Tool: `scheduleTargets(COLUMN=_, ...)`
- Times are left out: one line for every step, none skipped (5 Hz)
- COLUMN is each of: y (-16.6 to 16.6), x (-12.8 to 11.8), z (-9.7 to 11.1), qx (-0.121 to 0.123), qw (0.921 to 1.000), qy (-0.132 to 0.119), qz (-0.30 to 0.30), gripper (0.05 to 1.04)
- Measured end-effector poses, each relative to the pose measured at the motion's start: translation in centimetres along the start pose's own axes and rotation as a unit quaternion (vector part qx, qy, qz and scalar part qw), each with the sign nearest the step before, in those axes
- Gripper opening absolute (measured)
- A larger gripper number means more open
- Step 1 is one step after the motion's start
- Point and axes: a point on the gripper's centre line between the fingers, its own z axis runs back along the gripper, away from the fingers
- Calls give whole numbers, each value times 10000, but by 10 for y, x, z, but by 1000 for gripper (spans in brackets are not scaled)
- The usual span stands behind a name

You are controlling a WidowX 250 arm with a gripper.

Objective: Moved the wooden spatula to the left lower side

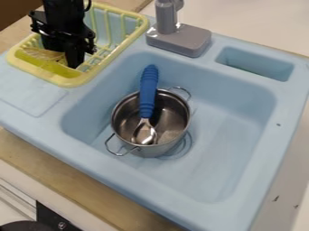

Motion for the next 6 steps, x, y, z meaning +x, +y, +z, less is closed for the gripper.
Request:
scheduleTargets(y=-1, x=0, z=11, qx=65, qw=9999, qy=-79, qz=-91, gripper=284)
scheduleTargets(y=-4, x=4, z=27, qx=-87, qw=9993, qy=-354, qz=-26, gripper=191)
scheduleTargets(y=-5, x=8, z=46, qx=-230, qw=9976, qy=-648, qz=61, gripper=185)
scheduleTargets(y=-5, x=6, z=59, qx=-275, qw=9965, qy=-788, qz=81, gripper=185)
scheduleTargets(y=1, x=0, z=74, qx=-155, qw=9950, qy=-943, qz=278, gripper=185)
scheduleTargets(y=4, x=-18, z=71, qx=71, qw=9933, qy=-792, qz=842, gripper=185)
